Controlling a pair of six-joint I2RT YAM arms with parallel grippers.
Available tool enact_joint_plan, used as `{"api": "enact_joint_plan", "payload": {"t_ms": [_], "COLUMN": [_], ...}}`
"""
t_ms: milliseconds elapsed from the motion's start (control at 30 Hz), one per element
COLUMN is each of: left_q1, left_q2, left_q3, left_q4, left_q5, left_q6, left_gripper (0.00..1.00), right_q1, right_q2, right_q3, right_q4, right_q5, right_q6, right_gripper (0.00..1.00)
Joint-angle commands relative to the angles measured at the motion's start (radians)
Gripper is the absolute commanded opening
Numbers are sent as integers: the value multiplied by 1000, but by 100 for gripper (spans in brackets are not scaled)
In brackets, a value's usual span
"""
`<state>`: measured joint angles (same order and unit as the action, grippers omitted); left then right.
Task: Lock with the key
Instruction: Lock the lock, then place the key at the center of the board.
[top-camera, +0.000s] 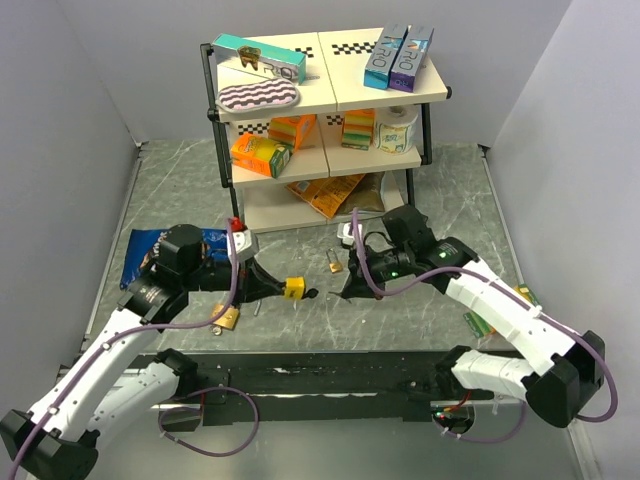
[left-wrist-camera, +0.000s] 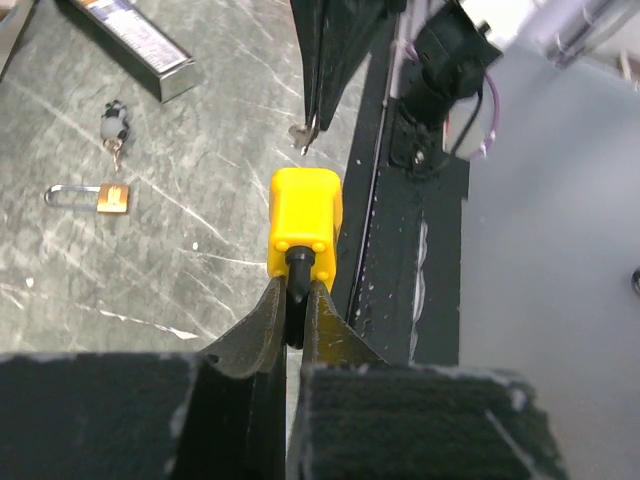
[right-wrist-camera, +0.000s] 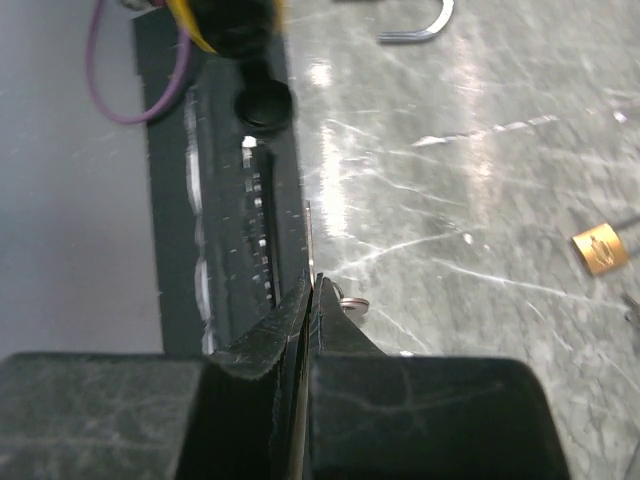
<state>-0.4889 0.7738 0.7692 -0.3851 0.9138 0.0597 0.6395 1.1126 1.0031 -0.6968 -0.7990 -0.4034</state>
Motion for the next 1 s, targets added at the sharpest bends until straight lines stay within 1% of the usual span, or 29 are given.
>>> {"api": "enact_joint_plan", "payload": {"t_ms": [0, 67, 100, 267, 367, 433, 567, 667, 867, 967], "left_q1": [32, 56, 65, 179, 240, 278, 322, 346, 357, 362], "left_q2": [-2, 24, 30, 16, -1, -18, -19, -18, -47, -48], "left_q3": [30, 31, 25, -28, -64, -88, -81, -73, -84, -85], "left_q4": [129, 152, 160, 225, 252, 264, 201, 147, 141, 140], "left_q5": [-27, -23, -33, -30, -55, -85, -138, -157, -181, -182], "left_q6": [-136, -207, -256, -389, -469, -521, -534, -537, -555, -554], "left_gripper": [1, 1, 1, 1, 1, 1, 1, 1, 1, 1], "right_q1": [-3, 0, -1, 0, 14, 38, 46, 45, 42, 34], "right_q2": [36, 93, 146, 297, 395, 469, 619, 693, 785, 799], "right_q3": [-23, -14, -3, 48, 80, 113, 196, 244, 298, 304], "right_q4": [173, 238, 247, 324, 381, 411, 404, 404, 384, 375], "right_q5": [99, 156, 170, 221, 228, 270, 304, 317, 343, 363], "right_q6": [128, 170, 202, 323, 359, 362, 379, 379, 368, 356], "right_gripper": [0, 0, 0, 0, 0, 0, 0, 0, 0, 0]}}
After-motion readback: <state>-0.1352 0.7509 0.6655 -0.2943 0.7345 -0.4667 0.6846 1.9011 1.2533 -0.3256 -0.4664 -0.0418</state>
